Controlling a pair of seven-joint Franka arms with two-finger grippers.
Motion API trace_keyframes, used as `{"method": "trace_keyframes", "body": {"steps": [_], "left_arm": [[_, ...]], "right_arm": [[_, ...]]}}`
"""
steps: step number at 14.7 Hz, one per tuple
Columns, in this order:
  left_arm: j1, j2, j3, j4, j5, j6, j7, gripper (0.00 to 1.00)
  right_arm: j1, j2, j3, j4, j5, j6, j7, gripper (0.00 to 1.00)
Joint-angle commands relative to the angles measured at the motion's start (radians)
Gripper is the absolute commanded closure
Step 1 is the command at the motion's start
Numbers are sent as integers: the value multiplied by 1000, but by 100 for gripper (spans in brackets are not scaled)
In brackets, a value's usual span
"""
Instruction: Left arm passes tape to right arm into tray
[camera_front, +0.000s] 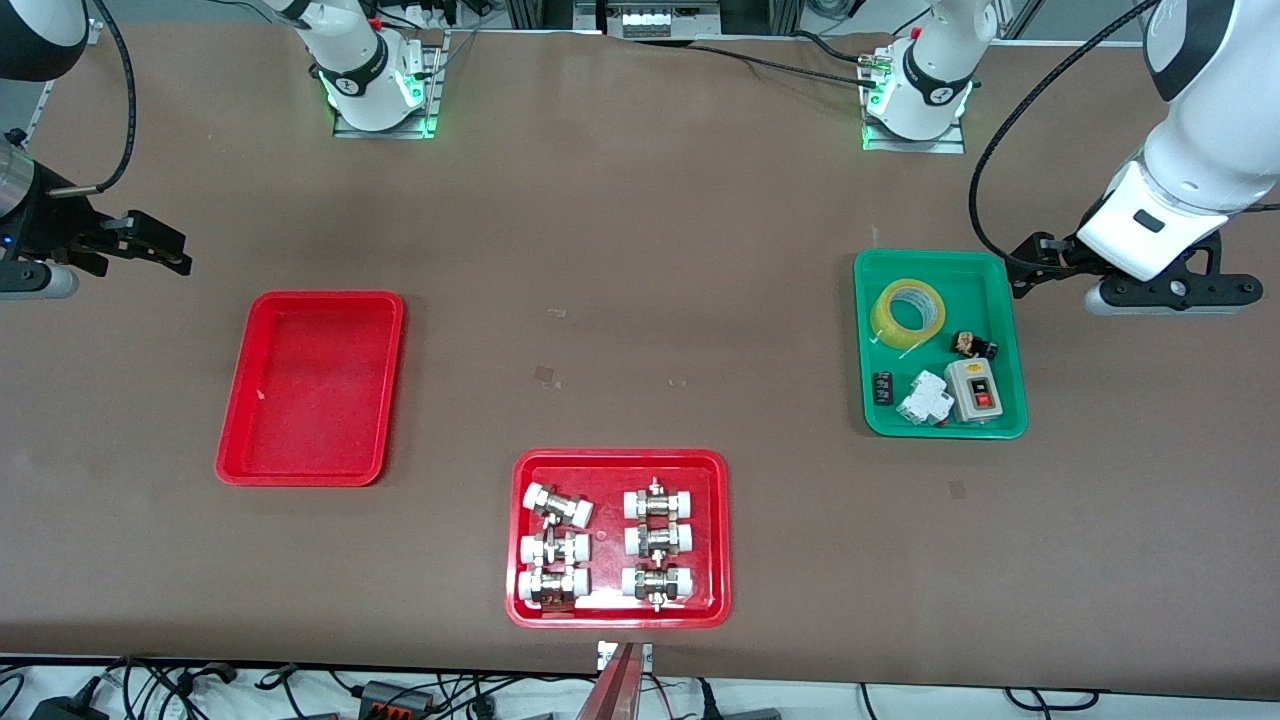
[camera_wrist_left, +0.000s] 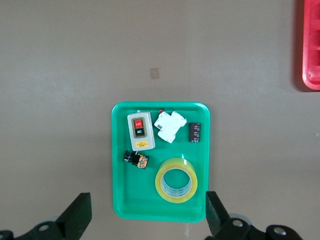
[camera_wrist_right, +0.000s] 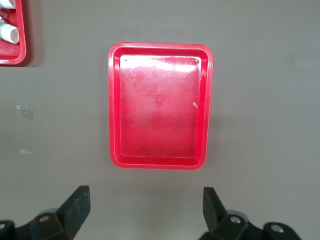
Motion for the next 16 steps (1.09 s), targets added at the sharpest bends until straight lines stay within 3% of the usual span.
{"method": "trace_keyframes", "body": {"steps": [1, 7, 12, 16], "left_arm": [[12, -24, 0, -21, -25, -4, 29, 0], [10, -22, 0, -24, -25, -5, 27, 0], [6, 18, -2, -37, -25, -79, 30, 0], [33, -17, -2, -182, -71, -74, 30, 0]], "right_arm": [[-20, -19, 16, 3, -8, -19, -15, 0], [-20, -13, 16, 6, -8, -16, -15, 0], [-20, -15, 16, 6, -8, -12, -14, 0], [-18, -15, 19, 11, -4, -18, -17, 0]]}}
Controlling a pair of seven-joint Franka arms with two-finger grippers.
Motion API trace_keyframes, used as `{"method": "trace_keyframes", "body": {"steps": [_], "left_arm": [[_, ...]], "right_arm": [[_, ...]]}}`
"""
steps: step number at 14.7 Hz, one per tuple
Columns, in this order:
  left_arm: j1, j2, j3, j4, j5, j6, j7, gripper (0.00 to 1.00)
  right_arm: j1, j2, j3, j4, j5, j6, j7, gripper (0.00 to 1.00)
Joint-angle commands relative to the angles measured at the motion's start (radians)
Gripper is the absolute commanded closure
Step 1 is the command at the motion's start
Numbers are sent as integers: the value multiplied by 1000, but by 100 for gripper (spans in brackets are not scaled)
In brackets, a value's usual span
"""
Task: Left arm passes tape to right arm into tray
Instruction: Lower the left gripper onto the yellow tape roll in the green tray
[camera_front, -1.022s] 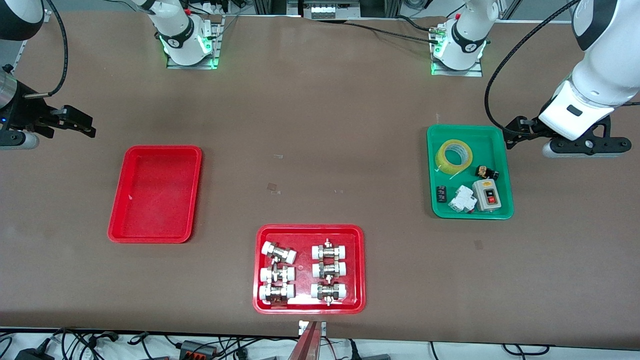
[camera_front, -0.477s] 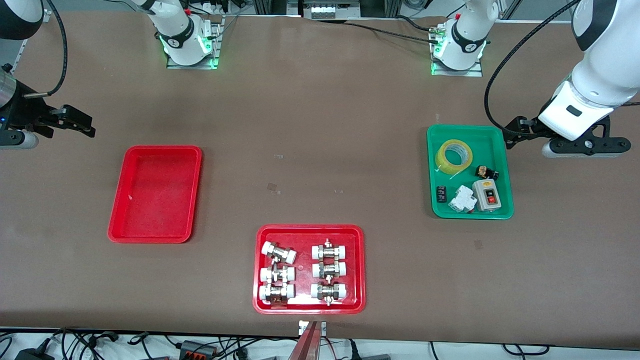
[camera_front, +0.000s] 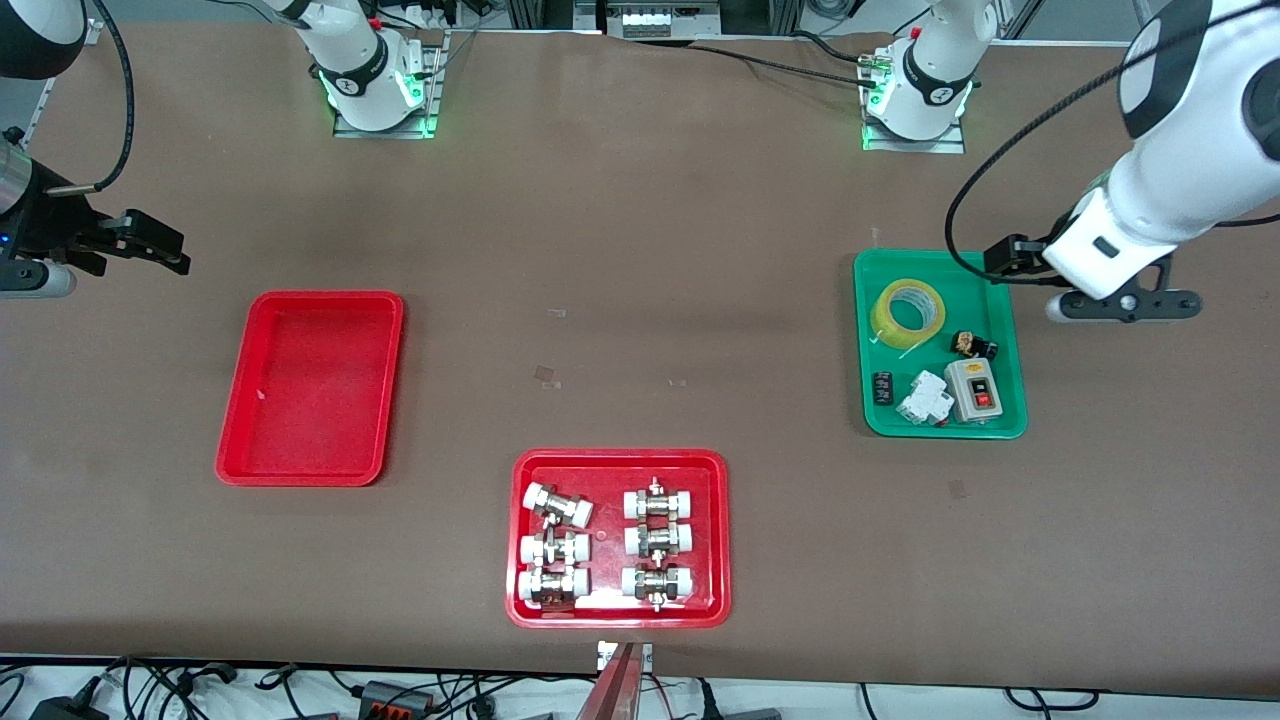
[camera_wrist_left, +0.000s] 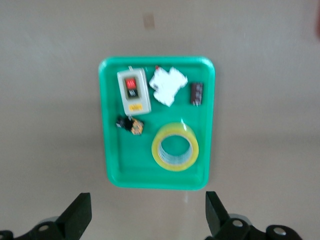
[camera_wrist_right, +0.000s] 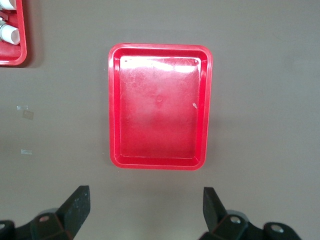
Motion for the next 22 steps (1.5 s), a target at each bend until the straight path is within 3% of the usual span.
{"method": "trace_keyframes", "body": {"steps": [1, 3, 5, 8, 12, 16, 18, 20, 22], "left_arm": [[34, -56, -2, -126, -46, 15, 25, 0], [50, -85, -2, -244, -55, 41, 25, 0], [50, -168, -2, -467, -63, 212, 25, 0], [50, -126, -1, -646, -63, 435, 25, 0], [119, 72, 2, -649, -60, 618, 14, 0], [119, 118, 1, -648, -60, 658, -12, 1], [113, 146, -2, -645, -52, 664, -64, 17], [113, 161, -1, -634, -49, 664, -73, 18], [113, 166, -1, -633, -49, 664, -73, 29]], "right_arm": [[-16, -12, 19, 11, -7, -16, -16, 0], [-14, -12, 20, 13, -10, -13, -16, 0], [-14, -12, 20, 11, -10, -19, -16, 0], [-14, -10, 20, 11, -10, -15, -16, 0], [-16, -9, 20, 11, -10, -8, -16, 0], [-16, -9, 20, 11, -10, -7, -16, 0], [-18, -7, 20, 11, -10, -5, -16, 0], [-18, -7, 19, 11, -8, -5, -15, 0], [-19, -6, 19, 11, -7, -5, -15, 0]]}}
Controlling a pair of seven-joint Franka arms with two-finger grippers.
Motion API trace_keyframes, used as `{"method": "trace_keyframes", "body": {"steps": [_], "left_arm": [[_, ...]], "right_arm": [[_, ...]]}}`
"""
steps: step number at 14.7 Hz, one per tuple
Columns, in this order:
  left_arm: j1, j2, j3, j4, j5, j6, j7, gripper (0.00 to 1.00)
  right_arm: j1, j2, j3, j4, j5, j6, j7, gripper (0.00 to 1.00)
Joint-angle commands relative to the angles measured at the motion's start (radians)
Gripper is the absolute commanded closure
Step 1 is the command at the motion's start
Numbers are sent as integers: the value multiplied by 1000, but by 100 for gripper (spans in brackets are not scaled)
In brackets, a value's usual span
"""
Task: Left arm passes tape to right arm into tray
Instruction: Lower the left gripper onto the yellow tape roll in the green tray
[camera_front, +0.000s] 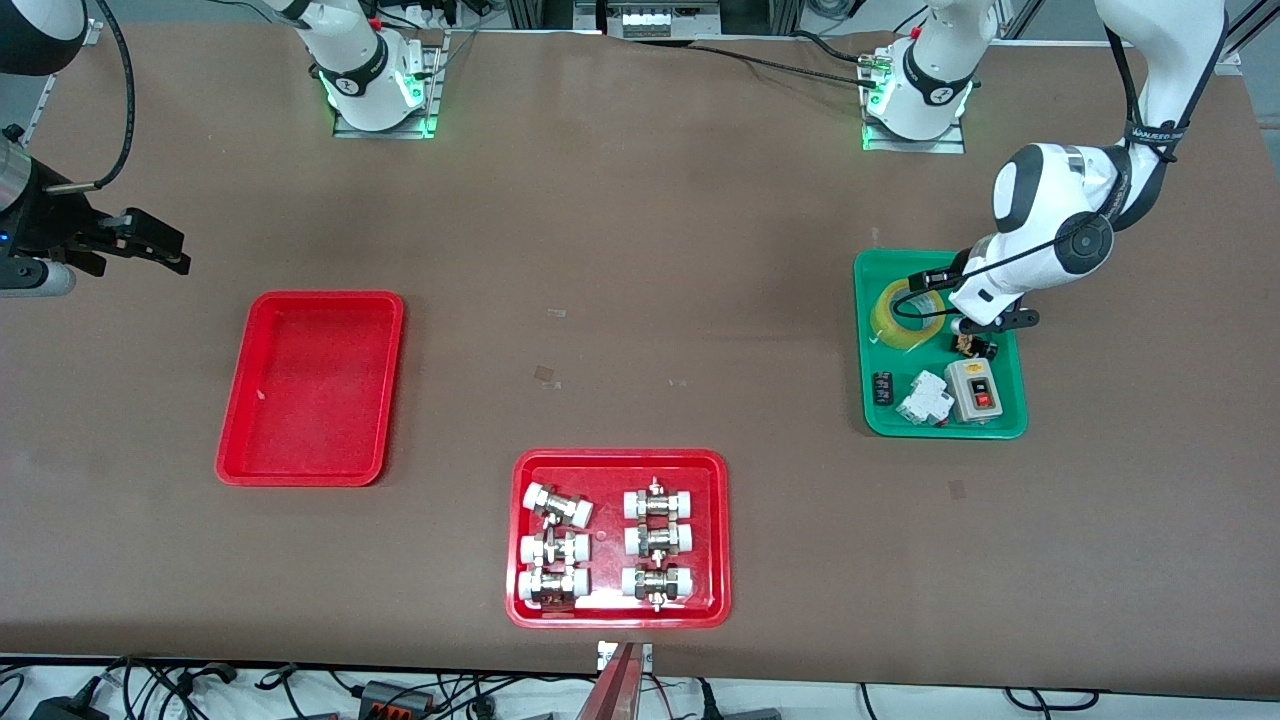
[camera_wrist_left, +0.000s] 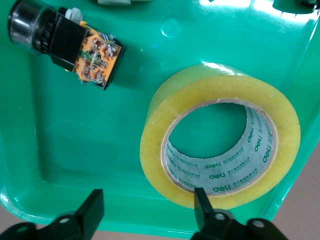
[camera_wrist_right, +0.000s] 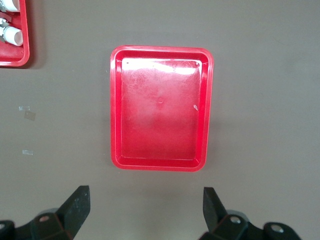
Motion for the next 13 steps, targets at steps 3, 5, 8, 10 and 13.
{"method": "trace_keyframes", "body": {"steps": [3, 5, 8, 10, 13], "left_arm": [[3, 75, 3, 70, -4, 2, -19, 29], [3, 95, 3, 90, -4, 2, -19, 29], [4, 100, 4, 93, -4, 2, -18, 26], [6, 108, 6, 93, -2, 5, -10, 29], [10, 109, 6, 105, -1, 2, -4, 71]], "right_arm": [[-20, -2, 12, 6, -4, -6, -14, 0], [-20, -2, 12, 6, -2, -7, -14, 0], [-20, -2, 12, 6, -2, -7, -14, 0], [-20, -2, 12, 6, -2, -7, -14, 0], [-20, -2, 12, 6, -2, -7, -14, 0]]}}
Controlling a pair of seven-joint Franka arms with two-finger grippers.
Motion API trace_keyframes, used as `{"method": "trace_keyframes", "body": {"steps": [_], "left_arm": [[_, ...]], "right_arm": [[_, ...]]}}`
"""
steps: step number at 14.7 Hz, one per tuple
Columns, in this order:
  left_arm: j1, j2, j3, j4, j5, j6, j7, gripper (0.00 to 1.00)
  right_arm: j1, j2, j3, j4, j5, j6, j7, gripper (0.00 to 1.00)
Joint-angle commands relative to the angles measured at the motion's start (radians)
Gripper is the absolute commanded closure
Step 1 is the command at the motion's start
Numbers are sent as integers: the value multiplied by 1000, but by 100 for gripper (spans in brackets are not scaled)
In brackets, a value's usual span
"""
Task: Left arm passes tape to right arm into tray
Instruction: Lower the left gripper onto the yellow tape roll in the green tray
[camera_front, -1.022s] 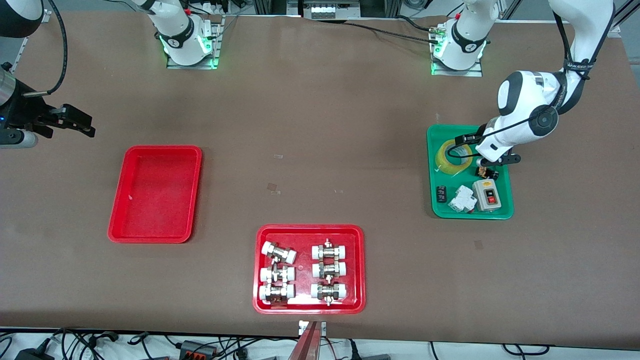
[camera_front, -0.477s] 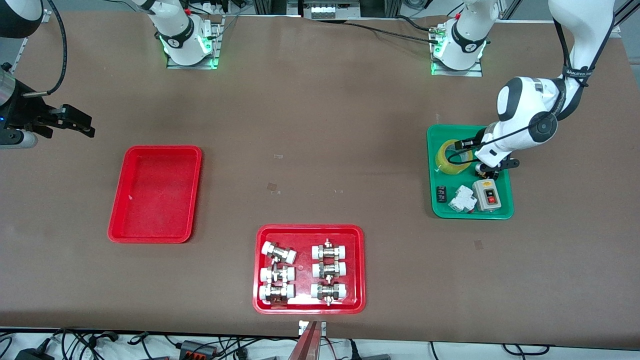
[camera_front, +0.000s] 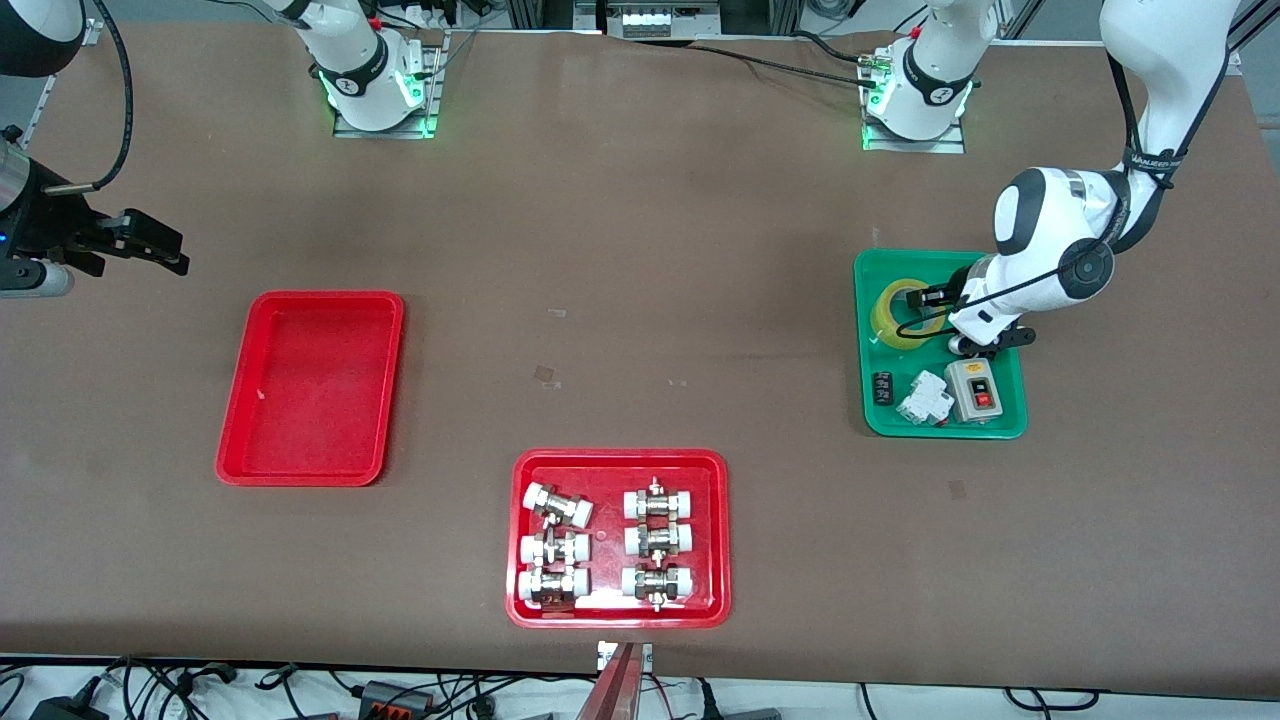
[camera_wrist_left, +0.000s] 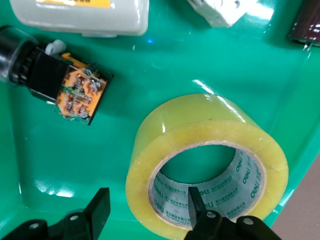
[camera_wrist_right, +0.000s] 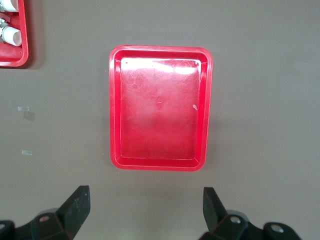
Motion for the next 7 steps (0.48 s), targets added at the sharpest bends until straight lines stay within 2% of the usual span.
{"method": "trace_keyframes", "body": {"steps": [1, 3, 5, 7], "left_arm": [[14, 10, 0, 22, -1, -6, 8, 82], [20, -11, -3, 22, 1, -41, 8, 98], [20, -32, -6, 30, 1, -51, 17, 99], [20, -87, -11, 58, 4, -75, 122, 99]], "right_arm": [[-17, -4, 12, 6, -2, -7, -14, 0], [-17, -4, 12, 6, -2, -7, -14, 0], [-17, -4, 12, 6, -1, -7, -14, 0], [-17, -4, 12, 6, -1, -7, -14, 0]]}}
